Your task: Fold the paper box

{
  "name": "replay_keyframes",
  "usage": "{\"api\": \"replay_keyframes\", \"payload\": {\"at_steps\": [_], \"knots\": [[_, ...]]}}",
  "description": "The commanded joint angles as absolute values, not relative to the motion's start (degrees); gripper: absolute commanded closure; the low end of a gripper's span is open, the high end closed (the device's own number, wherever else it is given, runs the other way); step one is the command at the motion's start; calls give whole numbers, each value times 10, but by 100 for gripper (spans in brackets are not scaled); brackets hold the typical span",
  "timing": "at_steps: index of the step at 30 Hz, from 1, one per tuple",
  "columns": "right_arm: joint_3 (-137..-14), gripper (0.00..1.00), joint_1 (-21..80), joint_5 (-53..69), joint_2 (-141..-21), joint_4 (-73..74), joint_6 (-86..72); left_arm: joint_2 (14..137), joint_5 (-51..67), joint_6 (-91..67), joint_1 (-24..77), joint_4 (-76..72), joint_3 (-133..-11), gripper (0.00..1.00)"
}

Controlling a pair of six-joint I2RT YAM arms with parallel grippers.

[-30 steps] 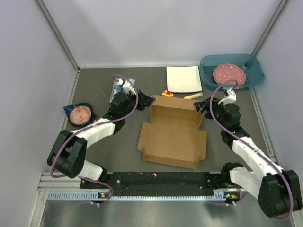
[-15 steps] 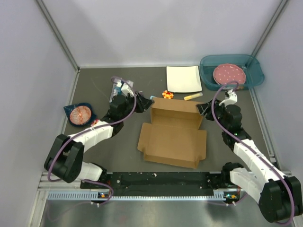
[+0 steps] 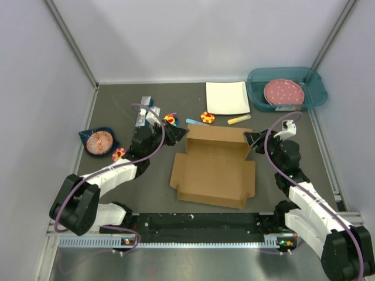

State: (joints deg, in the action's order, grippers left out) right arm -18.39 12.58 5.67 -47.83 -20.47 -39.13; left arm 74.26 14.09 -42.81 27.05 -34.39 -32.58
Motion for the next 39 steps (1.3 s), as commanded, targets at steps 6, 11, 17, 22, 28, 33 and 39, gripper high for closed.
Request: {"api": "replay_keyframes", "payload": {"at_steps": [6,11,17,22,28,33,39], "knots": [[-163,49,123,42,-489,-39,-374,727,113,-413,267,-169,-315,50],[-173,49,123,42,-490,-33,-365,713,91,-417,265,-134,-370,38],[-177,48,123,46,-492,-34,-357,716,133,-427,261,-175,-382,32],[-178,45,123,57,-503,-47,-356,739,193,-440,256,-220,-374,31],[-189,45,123,61,-515,-52,-352,749,261,-512,227,-359,-366,26],[-201,44,123,66,-530,-57,-349,763,285,-466,225,-294,-441,15],[-202,44,123,76,-540,-63,-348,778,265,-401,226,-209,-441,24]]}}
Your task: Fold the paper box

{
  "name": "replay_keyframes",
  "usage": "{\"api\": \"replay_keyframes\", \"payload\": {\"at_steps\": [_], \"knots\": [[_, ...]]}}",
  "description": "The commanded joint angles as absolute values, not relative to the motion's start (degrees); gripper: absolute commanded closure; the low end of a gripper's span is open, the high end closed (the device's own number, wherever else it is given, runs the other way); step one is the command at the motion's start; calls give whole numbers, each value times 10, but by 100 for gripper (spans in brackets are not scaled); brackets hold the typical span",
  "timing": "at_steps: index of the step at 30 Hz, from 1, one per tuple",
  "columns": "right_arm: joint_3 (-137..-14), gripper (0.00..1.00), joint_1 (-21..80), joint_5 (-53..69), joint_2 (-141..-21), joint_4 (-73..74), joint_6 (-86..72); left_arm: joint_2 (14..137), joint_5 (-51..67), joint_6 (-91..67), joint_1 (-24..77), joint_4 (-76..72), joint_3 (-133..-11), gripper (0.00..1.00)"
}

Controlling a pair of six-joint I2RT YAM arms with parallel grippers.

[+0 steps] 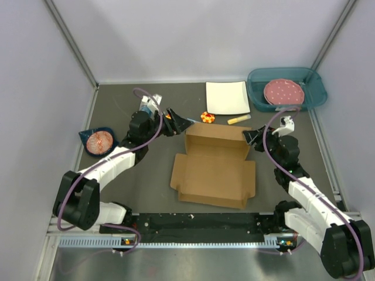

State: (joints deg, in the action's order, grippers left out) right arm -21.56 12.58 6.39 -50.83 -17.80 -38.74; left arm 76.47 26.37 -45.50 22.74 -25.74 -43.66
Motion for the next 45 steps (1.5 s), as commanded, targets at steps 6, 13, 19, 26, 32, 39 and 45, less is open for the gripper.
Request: {"api": "replay_keyframes", "payload": {"at_steps": [6,13,19,26,32,39,45], "knots": [[-205,44,122,83,-549,-70,-348,795,267,-373,226,-193,-422,33],[-207,44,123,85,-559,-73,-345,822,253,-363,226,-163,-425,67],[-219,33,123,101,-533,-76,-355,835,255,-388,226,-194,-402,69],[-258,36,123,113,-527,-68,-357,830,252,-385,226,-185,-409,67],[-215,60,123,90,-544,-81,-354,835,249,-387,226,-181,-403,68],[-165,68,123,69,-551,-91,-359,836,245,-399,226,-206,-377,67],[-233,39,124,60,-508,-24,-348,795,240,-395,226,-169,-424,45]]}}
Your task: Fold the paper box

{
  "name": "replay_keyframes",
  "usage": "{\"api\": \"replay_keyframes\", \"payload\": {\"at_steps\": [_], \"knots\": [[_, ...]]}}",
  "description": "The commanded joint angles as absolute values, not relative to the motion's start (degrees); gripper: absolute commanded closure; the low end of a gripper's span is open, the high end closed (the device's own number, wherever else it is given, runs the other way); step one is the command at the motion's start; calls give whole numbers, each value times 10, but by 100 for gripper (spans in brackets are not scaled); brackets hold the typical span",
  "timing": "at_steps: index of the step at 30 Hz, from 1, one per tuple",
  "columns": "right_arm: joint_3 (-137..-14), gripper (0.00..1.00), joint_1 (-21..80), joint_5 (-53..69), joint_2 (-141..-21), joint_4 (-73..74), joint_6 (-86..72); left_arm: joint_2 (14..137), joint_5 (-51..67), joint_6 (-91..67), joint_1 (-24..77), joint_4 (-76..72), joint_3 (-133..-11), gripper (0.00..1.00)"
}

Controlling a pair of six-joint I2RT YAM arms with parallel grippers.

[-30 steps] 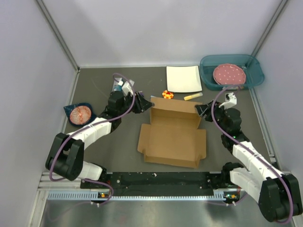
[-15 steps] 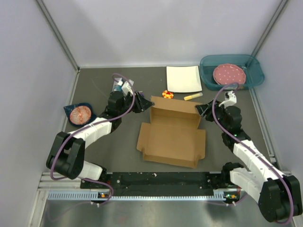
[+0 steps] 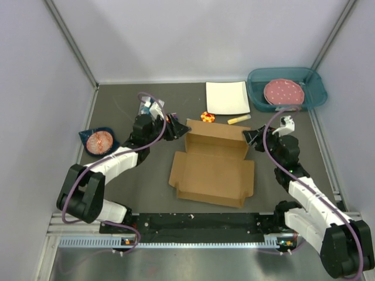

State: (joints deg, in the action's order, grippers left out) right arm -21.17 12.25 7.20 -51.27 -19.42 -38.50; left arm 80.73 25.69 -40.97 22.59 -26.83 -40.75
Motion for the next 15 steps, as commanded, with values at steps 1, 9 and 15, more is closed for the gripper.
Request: {"api": "replay_keyframes", "payload": {"at_steps": [1,9,15], "knots": [[-244,37,123,57,-504,-12,-345,778,232,-389,226,-150,-434,41],[-363,26,123,15,-473,85,-295,690,164,-369,226,-71,-491,19],[-442,22,125,16,-455,131,-271,633,118,-347,226,-36,-500,1]]}}
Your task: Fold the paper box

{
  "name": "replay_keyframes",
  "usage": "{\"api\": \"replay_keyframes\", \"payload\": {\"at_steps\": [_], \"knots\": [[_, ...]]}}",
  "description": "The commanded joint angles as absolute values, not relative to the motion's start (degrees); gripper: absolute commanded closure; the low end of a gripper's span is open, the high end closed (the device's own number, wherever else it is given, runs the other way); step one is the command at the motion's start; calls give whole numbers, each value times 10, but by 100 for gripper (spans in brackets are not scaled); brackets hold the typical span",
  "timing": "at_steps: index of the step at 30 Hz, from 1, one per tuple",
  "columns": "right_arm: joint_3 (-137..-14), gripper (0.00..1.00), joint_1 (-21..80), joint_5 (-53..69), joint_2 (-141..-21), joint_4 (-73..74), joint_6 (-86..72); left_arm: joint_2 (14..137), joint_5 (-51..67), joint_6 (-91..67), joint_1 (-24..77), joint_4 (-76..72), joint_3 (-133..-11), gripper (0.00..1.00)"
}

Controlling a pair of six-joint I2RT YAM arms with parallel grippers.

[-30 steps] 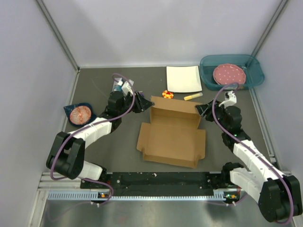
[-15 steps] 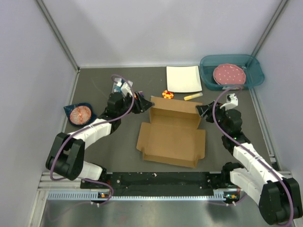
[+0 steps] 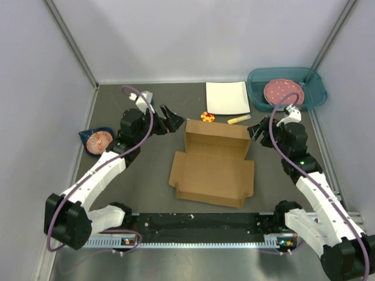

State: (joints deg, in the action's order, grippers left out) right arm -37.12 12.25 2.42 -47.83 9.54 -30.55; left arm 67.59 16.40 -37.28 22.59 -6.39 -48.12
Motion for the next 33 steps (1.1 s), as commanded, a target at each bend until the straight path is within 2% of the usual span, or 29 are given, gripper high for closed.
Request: {"api": "replay_keyframes", "payload": {"at_steps": [1,2,3,4,5,7,8,11,14,18,24,30,33], "knots": [[-456,21,141,17,-455,135,-259,614,106,-341,226,-17,-499,1],[-472,16,158,2,-460,157,-225,603,86,-339,226,-9,-495,1],[-514,16,191,-29,-470,173,-199,590,79,-337,226,-4,-481,1],[-538,16,272,-66,-481,192,-167,563,72,-338,226,-2,-471,1],[-579,15,332,-170,-509,219,-101,547,65,-343,226,17,-459,2],[-612,15,428,-275,-542,233,-33,493,60,-354,227,20,-407,5],[-633,14,508,-358,-581,240,28,472,56,-360,227,24,-388,6],[-643,14,602,-463,-632,247,119,391,42,-378,227,40,-317,9],[-642,14,653,-511,-691,250,177,324,16,-383,227,66,-268,10],[-638,14,691,-548,-748,250,235,279,9,-375,227,118,-251,10],[-623,14,693,-579,-803,214,284,244,5,-367,227,143,-243,10],[-601,21,667,-613,-872,129,350,230,-14,-401,227,141,-216,10],[-606,28,655,-623,-902,93,377,223,-16,-408,227,141,-209,10]]}}
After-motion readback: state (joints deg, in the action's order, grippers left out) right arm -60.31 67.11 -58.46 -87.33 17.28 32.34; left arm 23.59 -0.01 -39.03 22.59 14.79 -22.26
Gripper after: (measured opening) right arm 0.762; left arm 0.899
